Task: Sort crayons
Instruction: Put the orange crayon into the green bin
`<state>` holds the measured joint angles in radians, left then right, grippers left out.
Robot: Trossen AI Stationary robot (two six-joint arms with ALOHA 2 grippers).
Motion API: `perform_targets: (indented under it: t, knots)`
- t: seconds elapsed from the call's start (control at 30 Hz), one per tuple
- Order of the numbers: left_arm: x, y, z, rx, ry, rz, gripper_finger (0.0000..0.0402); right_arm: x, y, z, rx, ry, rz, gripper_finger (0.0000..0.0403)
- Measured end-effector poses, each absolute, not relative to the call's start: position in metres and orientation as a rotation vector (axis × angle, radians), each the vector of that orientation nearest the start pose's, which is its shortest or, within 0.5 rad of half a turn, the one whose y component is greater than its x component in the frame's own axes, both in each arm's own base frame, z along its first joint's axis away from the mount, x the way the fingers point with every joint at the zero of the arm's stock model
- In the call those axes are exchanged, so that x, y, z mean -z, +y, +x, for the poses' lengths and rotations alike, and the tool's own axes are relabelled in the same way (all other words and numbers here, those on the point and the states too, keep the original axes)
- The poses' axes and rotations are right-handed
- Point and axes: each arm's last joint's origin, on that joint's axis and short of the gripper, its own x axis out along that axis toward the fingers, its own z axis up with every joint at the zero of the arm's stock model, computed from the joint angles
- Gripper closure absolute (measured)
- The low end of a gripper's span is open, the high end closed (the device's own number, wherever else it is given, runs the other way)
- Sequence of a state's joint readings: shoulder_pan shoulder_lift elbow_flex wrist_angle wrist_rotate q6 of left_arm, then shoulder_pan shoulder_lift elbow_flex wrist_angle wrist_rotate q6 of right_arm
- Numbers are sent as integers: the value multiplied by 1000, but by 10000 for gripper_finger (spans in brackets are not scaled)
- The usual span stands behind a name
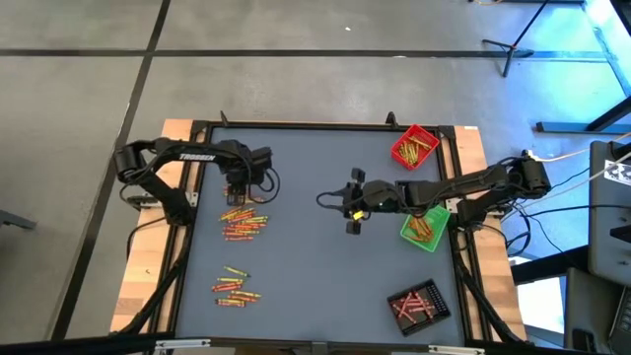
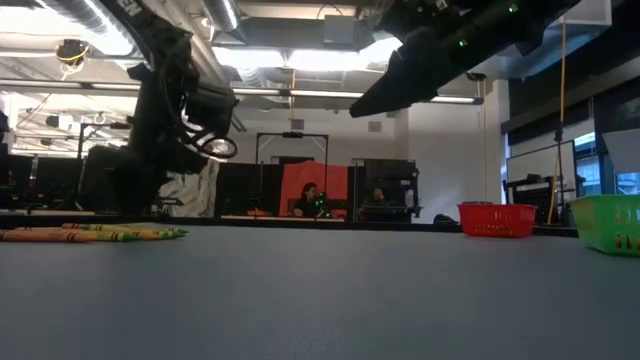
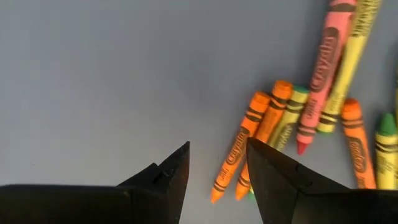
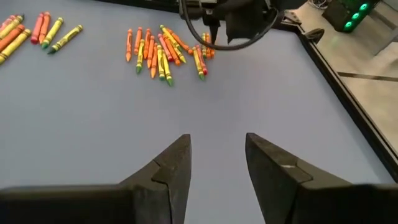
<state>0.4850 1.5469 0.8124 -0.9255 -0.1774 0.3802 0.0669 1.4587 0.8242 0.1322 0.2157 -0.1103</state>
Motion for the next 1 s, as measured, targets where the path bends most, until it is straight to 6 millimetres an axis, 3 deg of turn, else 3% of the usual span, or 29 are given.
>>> perform_targets:
  t: [0.3,0.63,1.0]
  knots:
    - [-136,117,200,-159,1775,-16,259,-222,14,307,118,509,-178,254]
    - [-134,118,201,-147,1778,-17,264,-222,14,307,116,513,-179,254]
    - [-134,117,201,-114,1778,-7,371,-222,14,307,119,513,-170,254]
